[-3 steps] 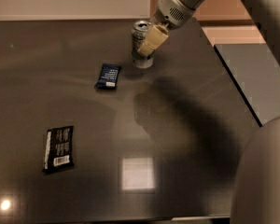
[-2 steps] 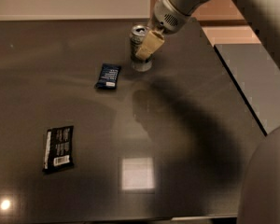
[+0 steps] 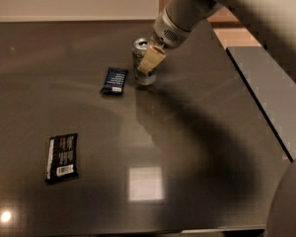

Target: Move 7up can near rxbar blueberry

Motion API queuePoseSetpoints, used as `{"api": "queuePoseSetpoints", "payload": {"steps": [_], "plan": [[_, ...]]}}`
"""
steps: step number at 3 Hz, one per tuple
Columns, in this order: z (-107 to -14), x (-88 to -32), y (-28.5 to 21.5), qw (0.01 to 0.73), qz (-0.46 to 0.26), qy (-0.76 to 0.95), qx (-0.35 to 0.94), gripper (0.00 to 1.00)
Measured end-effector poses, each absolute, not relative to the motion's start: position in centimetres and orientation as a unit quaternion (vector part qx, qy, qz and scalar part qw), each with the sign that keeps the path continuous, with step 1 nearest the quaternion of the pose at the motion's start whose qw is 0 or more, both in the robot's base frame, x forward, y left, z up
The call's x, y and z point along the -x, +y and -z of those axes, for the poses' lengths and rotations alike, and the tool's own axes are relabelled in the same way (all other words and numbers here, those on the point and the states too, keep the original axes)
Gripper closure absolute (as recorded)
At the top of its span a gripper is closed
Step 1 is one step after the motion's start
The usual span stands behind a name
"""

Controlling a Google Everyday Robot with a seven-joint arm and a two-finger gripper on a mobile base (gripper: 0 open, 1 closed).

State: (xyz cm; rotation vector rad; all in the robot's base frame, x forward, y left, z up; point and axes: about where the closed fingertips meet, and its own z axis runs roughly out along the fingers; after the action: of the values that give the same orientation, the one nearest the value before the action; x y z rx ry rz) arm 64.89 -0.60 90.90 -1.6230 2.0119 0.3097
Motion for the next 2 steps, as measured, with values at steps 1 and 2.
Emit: {"api": "queuePoseSetpoints", "payload": {"steps": [1, 2], "plan": [[-90.15, -64.97, -0.17, 0.264, -0.112, 0.75, 0.596, 0.83], [-89.96, -65.08, 0.13, 0.259, -0.113, 0.751, 0.597, 0.59]]}}
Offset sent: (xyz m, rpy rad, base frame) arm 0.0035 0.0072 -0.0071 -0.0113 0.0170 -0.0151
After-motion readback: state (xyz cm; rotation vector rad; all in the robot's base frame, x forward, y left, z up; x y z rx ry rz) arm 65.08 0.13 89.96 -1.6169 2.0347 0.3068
